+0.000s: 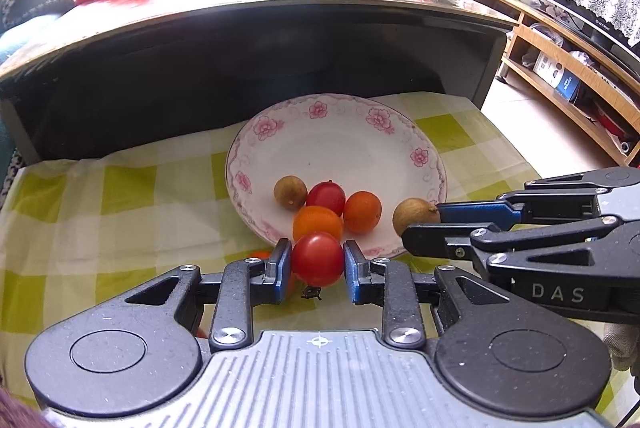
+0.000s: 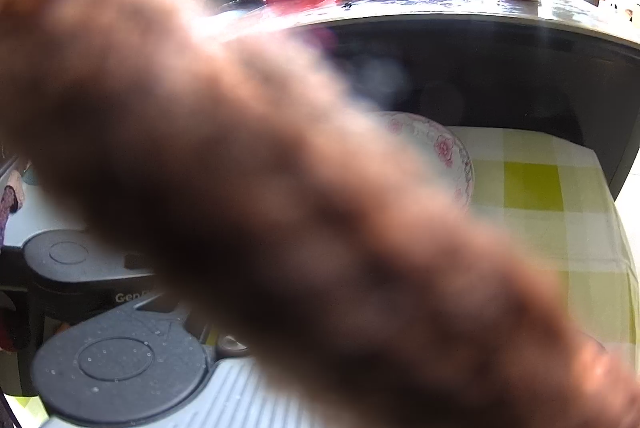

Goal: Organize fruits
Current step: 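Carry both fruits over the white plate and open both tools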

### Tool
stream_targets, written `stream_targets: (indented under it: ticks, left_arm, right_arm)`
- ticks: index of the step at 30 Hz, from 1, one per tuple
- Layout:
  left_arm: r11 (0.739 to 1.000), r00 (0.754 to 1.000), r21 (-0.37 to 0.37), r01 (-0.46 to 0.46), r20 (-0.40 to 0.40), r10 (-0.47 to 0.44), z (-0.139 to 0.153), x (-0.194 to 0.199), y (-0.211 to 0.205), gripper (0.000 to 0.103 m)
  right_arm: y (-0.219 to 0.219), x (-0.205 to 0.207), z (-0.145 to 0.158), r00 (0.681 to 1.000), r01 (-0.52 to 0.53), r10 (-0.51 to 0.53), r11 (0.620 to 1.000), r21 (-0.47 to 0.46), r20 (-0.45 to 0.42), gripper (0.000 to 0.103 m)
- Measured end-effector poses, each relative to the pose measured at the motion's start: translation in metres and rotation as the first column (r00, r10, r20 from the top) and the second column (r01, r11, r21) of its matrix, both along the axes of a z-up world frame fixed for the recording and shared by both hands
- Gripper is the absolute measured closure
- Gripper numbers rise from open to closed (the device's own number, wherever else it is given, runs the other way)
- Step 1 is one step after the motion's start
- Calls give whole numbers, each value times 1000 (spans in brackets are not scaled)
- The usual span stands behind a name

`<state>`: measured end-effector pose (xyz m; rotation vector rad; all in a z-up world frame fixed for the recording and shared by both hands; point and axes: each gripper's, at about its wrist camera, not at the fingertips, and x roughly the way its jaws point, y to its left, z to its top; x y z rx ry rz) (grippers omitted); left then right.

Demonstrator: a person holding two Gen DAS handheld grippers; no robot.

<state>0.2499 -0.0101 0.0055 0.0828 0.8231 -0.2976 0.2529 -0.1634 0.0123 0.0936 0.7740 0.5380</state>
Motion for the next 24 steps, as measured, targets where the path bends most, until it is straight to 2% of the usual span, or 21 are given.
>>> stream_targets:
  ticks: [20,24]
  left_arm:
    - [1000,1000,13,26,-7,-26,-20,28,-7,66]
    - [1000,1000,14,20,-1,-20,-21,31,-9,61]
  right_arm:
    - [-2,19,-14,999,33,-33,999,-43,1,74]
    - [-4,20,-15,999,46,-46,998,-41,5,74]
